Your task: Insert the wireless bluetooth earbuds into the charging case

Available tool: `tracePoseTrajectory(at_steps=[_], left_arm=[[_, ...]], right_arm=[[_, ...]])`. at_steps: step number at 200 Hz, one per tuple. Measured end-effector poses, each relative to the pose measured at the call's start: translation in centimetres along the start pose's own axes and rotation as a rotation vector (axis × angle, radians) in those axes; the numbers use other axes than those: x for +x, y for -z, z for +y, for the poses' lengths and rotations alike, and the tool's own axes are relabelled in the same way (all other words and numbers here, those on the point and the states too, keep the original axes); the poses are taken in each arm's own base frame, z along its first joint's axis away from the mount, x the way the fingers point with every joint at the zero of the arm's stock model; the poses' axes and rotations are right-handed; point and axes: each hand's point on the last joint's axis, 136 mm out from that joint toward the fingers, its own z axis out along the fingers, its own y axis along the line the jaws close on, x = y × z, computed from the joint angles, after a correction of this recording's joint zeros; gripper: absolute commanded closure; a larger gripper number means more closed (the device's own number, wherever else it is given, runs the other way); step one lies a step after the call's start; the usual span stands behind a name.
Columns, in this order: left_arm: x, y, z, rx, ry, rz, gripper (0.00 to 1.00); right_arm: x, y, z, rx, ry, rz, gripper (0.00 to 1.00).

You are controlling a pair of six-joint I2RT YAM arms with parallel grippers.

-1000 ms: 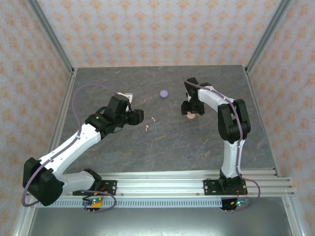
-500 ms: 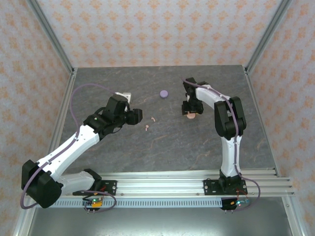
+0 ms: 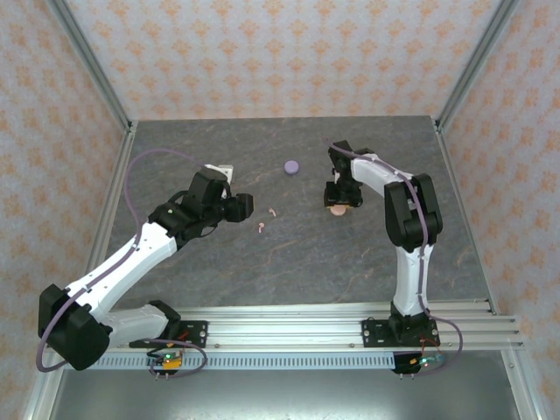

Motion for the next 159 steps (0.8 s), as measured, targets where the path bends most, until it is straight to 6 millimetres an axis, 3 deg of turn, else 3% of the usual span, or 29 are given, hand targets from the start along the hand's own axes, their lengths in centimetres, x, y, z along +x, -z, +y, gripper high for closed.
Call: tracePoseTrajectory(at_steps=[50,159], left_arm=[[0.1,-0.1,0.0,-0.001,0.007,0.003,0.38],[0.6,-1.0,-0.1,0.001,0.024,0.035,0.38]], right_arm=[[2.7,0.3,1.2,-0.038,-0.098,-0.004,0.51],[5.3,-0.1,8.5,-0.071,-0.083,-0.042,0.51]])
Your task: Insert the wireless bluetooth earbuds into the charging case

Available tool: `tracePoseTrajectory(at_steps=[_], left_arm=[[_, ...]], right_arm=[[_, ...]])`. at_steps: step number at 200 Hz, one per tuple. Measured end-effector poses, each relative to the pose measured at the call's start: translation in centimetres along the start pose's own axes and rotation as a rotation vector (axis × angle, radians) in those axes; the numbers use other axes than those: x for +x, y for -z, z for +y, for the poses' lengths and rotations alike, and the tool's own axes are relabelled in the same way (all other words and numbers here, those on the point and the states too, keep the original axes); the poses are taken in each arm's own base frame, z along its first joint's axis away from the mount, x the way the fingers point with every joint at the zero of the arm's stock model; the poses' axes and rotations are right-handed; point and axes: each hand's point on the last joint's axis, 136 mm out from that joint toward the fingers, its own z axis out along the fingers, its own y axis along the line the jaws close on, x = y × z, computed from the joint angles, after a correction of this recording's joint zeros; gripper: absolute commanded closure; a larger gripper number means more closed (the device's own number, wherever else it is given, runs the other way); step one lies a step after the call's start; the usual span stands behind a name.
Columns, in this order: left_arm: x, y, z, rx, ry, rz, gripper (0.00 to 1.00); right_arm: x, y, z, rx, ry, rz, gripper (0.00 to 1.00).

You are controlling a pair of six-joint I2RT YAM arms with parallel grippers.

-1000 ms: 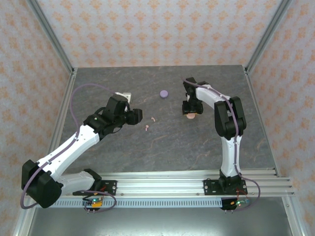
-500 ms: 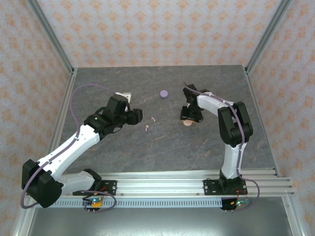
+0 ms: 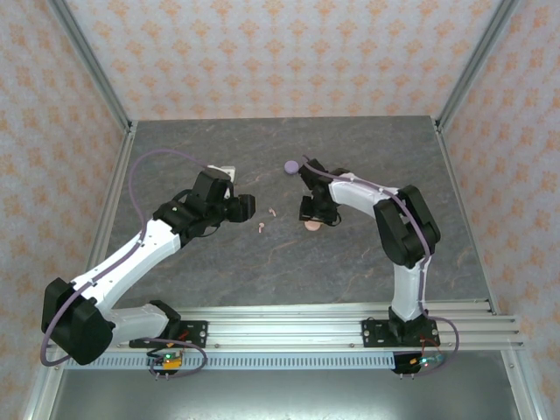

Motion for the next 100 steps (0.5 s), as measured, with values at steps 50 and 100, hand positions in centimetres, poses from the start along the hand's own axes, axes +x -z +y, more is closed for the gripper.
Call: tracePoseTrajectory(at_steps=[50,100], left_arm=[[0.4,-0.4,-0.2,0.010,0.000,0.020,0.38],[1.5,-1.4,0.1,0.004,0.007,0.059,0.38]], right_arm=[[0.1,-0.2,0.6,0.007,-0.010,-0.003,0.44],[0.1,-0.1,1.2,-0.013,-0.010,-0.004,0.32]])
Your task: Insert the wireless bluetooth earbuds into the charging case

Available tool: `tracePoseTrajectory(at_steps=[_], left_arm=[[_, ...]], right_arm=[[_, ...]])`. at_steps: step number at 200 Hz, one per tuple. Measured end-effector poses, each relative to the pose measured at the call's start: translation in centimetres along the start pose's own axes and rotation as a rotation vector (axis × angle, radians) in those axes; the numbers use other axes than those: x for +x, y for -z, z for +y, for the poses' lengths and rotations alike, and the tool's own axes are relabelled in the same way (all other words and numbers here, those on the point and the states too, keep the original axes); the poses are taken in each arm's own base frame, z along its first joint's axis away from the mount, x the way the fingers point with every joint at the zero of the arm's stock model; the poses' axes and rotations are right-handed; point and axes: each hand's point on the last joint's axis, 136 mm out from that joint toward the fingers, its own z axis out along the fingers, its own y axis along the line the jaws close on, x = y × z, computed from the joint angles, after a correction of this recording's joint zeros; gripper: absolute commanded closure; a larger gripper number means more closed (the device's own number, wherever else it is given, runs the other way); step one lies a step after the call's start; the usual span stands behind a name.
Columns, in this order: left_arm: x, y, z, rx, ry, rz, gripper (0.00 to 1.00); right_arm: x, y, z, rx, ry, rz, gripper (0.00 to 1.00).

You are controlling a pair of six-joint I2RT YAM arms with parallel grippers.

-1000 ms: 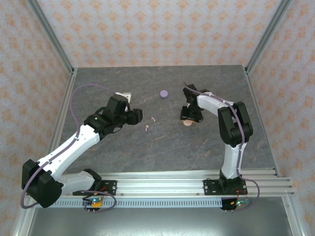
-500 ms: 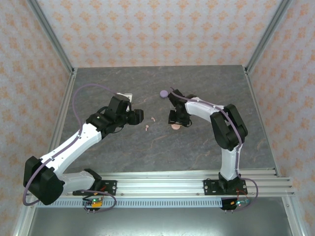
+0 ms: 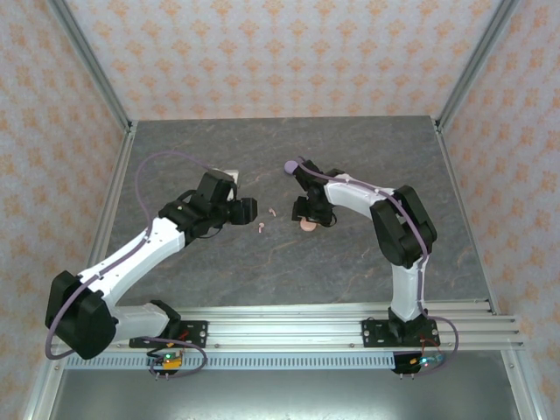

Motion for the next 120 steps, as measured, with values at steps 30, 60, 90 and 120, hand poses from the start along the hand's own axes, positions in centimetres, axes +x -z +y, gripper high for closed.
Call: tracePoseTrajectory(at_steps=[30,60,90,120], left_arm=[[0.4,-0.8,-0.3,0.020,0.016,0.022,0.38],[0.8,-2.2,-0.9,0.047,0.036,0.053,0.38],[1.4,-4.1,-1.8,0.084,0.065,0.090,0.39],[2.2,-6.3,-2.5,0.116,0.101,0.130,0.41]], right_arm=[[-0.3,0.4,0.4,-0.023,0.002,-0.015,0.29],[-0.6,2.1,0.8,-0.075,0.006,-0.053,0.28],[-1.0,4.8,0.1,-0.133,0.002,-0.104,0.28],[-1.5,6.4,-1.9,-0.182,-0.024,-0.143,0.32]])
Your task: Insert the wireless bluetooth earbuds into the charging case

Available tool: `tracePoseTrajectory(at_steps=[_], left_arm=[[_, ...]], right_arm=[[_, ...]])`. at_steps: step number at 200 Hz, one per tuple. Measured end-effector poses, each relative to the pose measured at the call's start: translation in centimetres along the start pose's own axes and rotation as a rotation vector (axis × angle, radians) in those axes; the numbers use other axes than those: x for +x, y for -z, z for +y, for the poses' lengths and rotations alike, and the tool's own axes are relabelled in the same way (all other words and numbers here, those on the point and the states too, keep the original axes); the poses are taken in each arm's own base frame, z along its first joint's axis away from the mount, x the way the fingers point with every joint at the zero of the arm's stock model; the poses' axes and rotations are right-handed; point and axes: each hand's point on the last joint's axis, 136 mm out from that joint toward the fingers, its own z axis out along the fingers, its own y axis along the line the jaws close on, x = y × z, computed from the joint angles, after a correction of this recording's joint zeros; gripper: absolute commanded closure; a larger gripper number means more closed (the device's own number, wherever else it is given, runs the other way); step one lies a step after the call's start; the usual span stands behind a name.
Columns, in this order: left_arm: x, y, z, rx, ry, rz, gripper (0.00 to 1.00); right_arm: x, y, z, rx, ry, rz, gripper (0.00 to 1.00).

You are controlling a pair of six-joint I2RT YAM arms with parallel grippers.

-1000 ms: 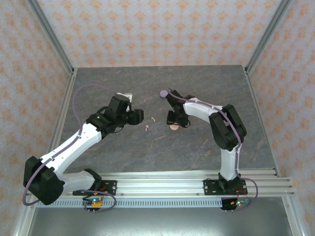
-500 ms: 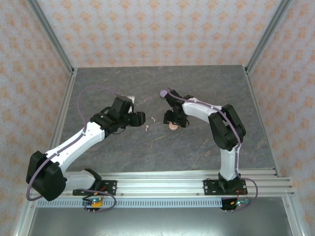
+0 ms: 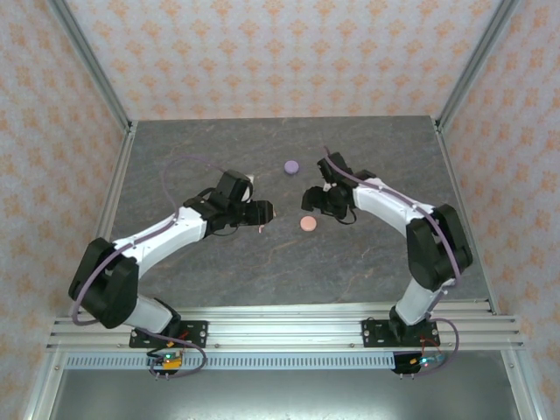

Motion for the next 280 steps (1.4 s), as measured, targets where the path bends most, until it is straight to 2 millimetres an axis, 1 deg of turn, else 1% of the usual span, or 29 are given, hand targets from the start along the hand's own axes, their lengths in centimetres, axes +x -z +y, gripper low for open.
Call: tracePoseTrajectory(at_steps=[13,32,55,81,99,127,151,218,236,280], left_arm=[[0.2,-1.0,-0.2,0.016,0.020,0.017,0.41],[0.7,-2.5,-0.5,0.036,0.046,0.043,0.42],[1.3,-4.1,-1.5,0.072,0.067,0.071,0.42],[1.8,-5.4,-2.2,0.099,0.091,0.087,0.42],[2.1,-6.3,-2.7,0.115,0.101,0.101,0.42],[2.5,-7.5,-3.0,0.130,0.119,0.113,0.43],[3.0,-8.4,-3.3,0.139,0.127,0.132,0.44],[3.0,-10.2,-4.2,0.172,0.152,0.147,0.49],[2.9,-10.4,-4.5,0.180,0.156,0.144,0.49],[3.4,-11.2,-5.0,0.192,0.157,0.158,0.50]], right_arm=[[0.0,0.3,-1.1,-0.019,-0.009,0.004,0.35],[0.4,0.1,-2.3,-0.038,-0.016,0.032,0.41],[1.3,-0.4,-2.8,-0.096,-0.007,0.070,0.47],[2.0,-1.0,-3.0,-0.176,-0.023,0.097,0.52],[2.2,-1.1,-2.9,-0.217,-0.027,0.105,0.56],[1.6,-0.9,-1.7,-0.284,-0.011,0.091,0.62],[1.5,-1.4,-1.3,-0.315,-0.008,0.097,0.64],[2.2,-3.2,-1.6,-0.323,-0.029,0.148,0.72],[2.3,-3.4,-1.6,-0.324,-0.031,0.154,0.74],[2.3,-3.7,-1.6,-0.332,-0.035,0.162,0.75]])
